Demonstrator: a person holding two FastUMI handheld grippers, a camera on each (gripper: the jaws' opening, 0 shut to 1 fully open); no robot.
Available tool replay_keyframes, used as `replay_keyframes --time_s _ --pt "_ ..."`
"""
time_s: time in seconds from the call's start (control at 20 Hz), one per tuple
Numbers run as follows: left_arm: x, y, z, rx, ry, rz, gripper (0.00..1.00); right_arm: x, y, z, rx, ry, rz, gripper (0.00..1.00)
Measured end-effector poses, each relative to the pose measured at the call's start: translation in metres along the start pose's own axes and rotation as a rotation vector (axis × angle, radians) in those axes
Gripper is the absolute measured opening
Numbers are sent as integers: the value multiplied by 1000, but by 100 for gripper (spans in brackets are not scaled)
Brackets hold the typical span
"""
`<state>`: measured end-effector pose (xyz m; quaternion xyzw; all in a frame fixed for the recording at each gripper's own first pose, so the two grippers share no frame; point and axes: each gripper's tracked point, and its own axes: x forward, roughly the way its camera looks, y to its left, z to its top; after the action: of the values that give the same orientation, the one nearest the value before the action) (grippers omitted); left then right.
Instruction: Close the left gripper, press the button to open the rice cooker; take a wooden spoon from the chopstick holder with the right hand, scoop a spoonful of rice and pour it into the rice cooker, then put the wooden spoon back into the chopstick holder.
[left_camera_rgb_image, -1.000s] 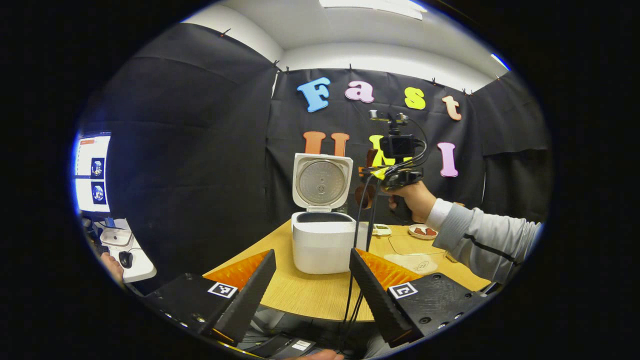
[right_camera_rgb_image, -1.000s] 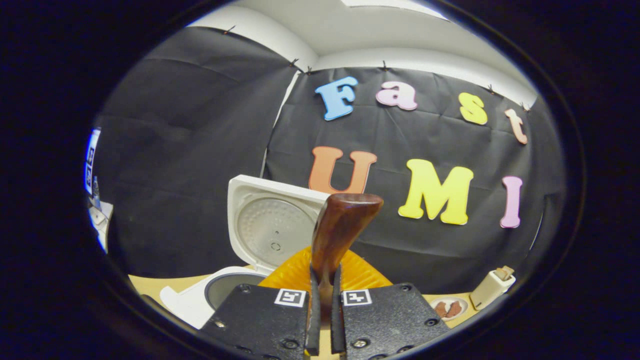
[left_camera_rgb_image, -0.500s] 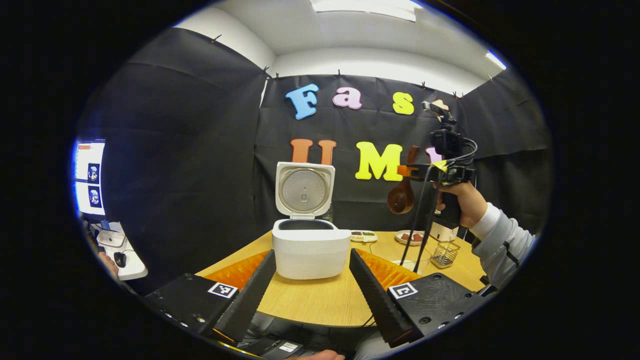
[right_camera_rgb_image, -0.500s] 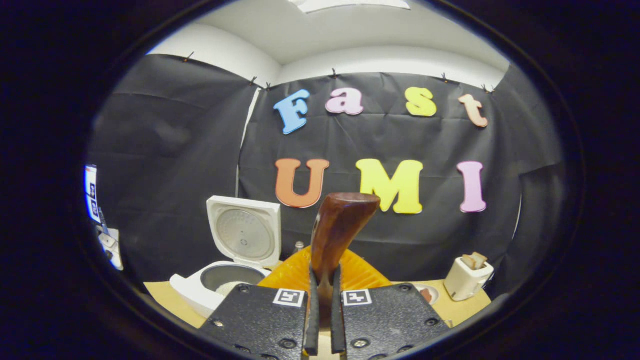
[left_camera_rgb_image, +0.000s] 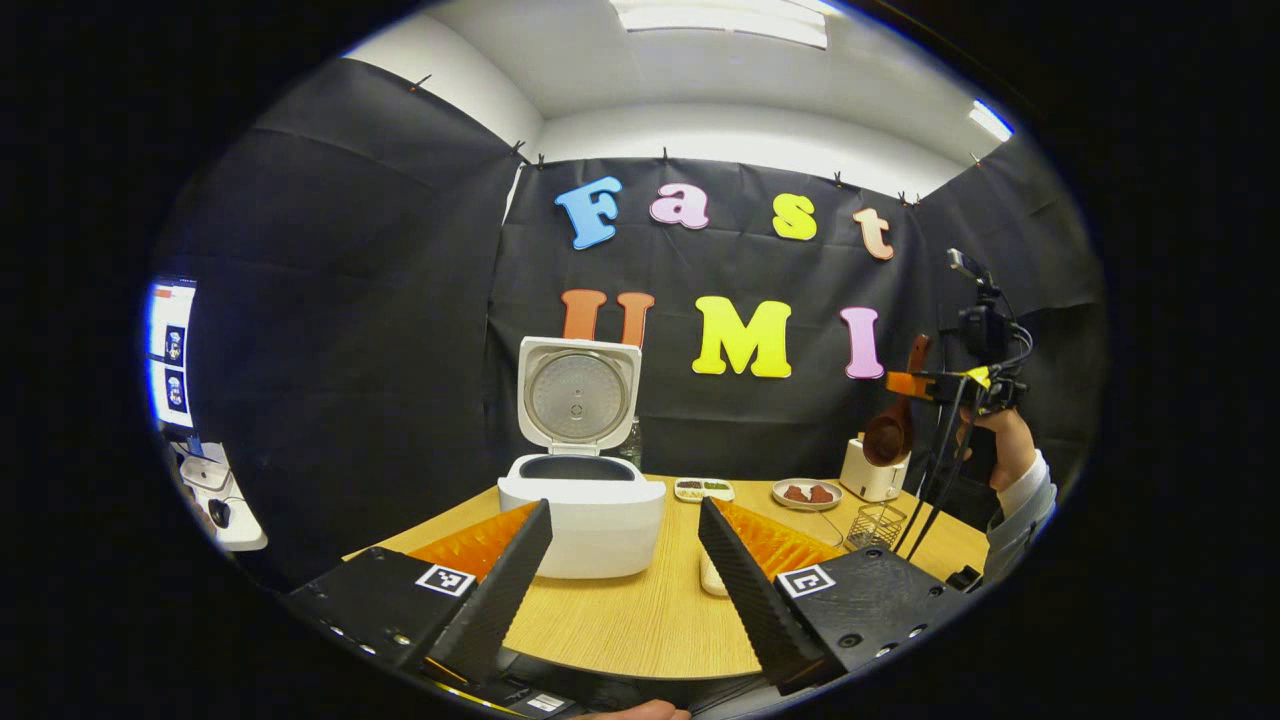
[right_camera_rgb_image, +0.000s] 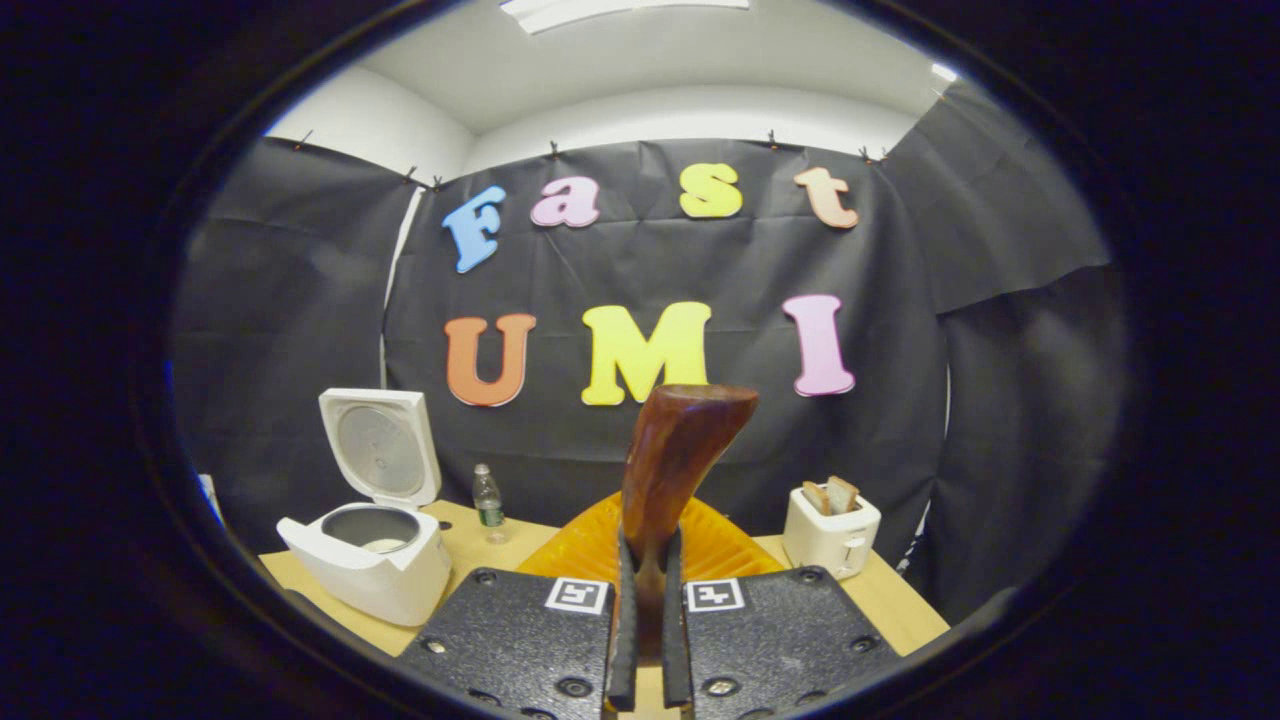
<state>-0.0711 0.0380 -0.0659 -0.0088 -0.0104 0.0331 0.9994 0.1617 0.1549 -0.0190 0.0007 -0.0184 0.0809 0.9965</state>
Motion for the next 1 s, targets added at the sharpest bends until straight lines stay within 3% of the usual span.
replay_keyframes --time_s 0.4,0.75,1.0 --pt "31 -20 0 -4 -3 1 95 35 -77 -89 52 103 -83 16" --pt "55 -32 -3 15 10 -1 94 57 -95 -168 146 217 -80 18" --pt "80 -28 0 -4 19 19 94 54 -110 -161 204 166 -107 26"
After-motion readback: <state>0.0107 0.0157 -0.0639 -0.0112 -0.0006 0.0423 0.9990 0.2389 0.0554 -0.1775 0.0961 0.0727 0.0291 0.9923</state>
